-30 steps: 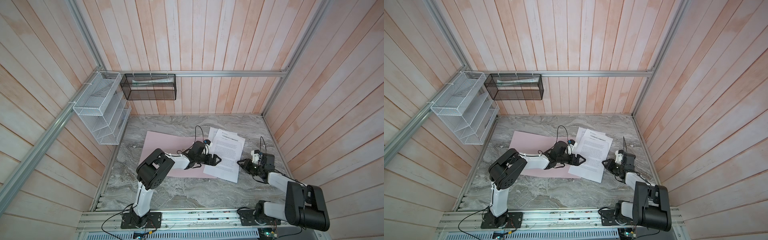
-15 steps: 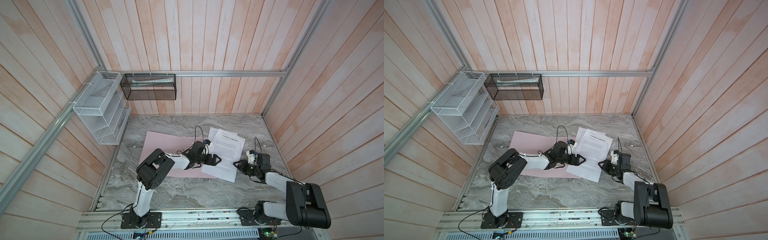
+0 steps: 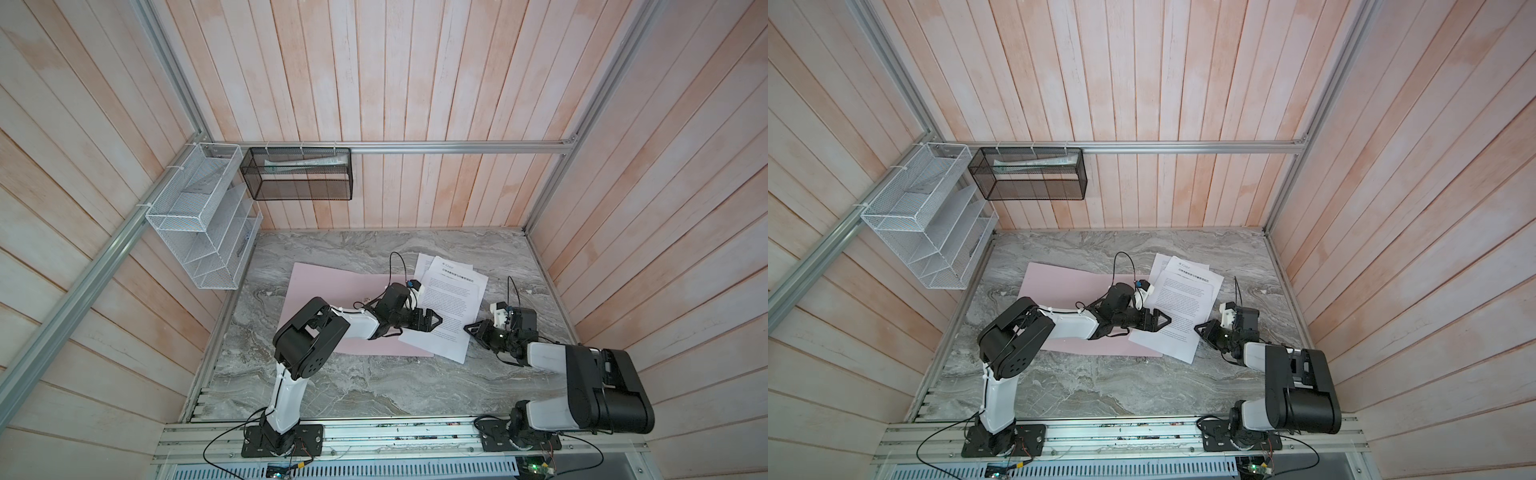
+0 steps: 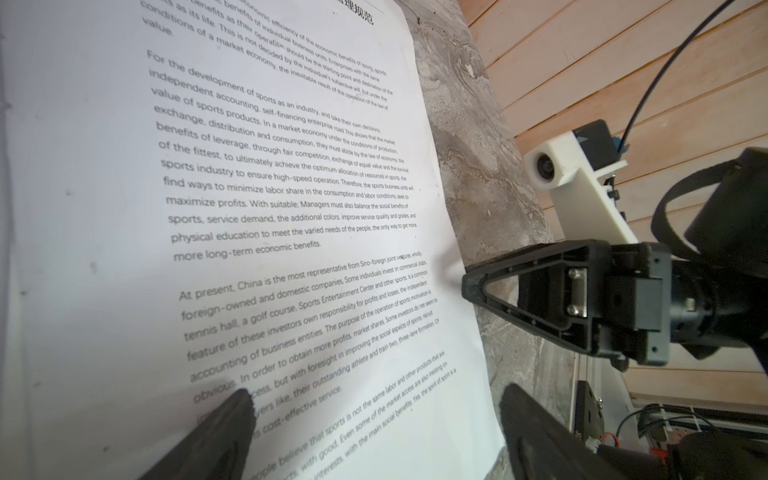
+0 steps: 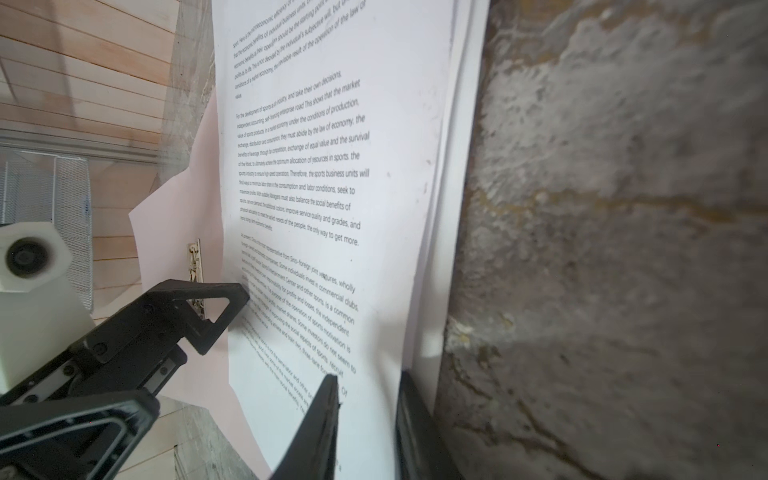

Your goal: Put the files into the folder

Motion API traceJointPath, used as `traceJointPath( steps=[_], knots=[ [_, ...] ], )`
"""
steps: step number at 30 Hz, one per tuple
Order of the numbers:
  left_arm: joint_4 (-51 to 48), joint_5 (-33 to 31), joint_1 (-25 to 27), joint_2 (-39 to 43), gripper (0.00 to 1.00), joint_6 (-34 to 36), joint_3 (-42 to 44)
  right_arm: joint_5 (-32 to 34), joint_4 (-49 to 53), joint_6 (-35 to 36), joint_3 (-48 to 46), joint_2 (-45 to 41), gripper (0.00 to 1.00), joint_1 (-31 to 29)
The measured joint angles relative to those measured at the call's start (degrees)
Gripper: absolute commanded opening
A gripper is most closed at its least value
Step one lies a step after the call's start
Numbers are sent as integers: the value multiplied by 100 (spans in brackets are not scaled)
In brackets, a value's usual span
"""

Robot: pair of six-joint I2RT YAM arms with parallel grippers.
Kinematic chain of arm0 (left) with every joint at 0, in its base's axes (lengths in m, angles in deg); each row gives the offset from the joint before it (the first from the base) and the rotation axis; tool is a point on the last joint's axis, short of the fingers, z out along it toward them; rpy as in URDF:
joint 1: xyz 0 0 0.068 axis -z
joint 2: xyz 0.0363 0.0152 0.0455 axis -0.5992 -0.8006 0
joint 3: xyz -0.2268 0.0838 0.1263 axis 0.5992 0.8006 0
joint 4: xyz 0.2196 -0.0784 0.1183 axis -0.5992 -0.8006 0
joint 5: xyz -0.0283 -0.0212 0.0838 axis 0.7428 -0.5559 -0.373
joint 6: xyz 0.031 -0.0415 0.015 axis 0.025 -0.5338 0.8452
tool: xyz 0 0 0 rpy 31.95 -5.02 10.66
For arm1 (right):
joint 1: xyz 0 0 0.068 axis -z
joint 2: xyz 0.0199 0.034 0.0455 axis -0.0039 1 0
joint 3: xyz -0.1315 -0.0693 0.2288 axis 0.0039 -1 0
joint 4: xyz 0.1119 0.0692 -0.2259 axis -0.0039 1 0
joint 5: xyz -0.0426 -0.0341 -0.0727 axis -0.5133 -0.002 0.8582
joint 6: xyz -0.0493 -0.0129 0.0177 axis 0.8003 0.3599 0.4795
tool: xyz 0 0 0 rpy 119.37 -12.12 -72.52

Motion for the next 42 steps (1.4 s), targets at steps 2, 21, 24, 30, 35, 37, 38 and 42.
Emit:
traceJointPath(
  steps=[2,21,24,30,35,37,38,42],
  knots=[
    [20,4,-2,-9,93,-2,0,-79,-83,-79,-13,0,25,-2],
    [413,199,-50,-179,92,-46,11,-372,-562,-424,-15,256,23,-81],
    [426,214,-48,-188,92,-48,11,-382,-634,-455,11,382,5,-177],
    [481,308,-92,-181,94,-66,55,-446,-636,-511,44,435,0,-229],
    [315,431,-289,181,98,-105,350,-584,-297,-472,57,-133,0,-229],
    [138,442,-457,476,99,-94,461,-629,-37,-435,107,-514,0,-229],
    [57,442,-544,623,99,-85,479,-651,74,-402,138,-678,0,-229],
    [-87,439,-883,1228,99,-13,481,-761,376,-334,212,-1161,0,-229]
  ],
)
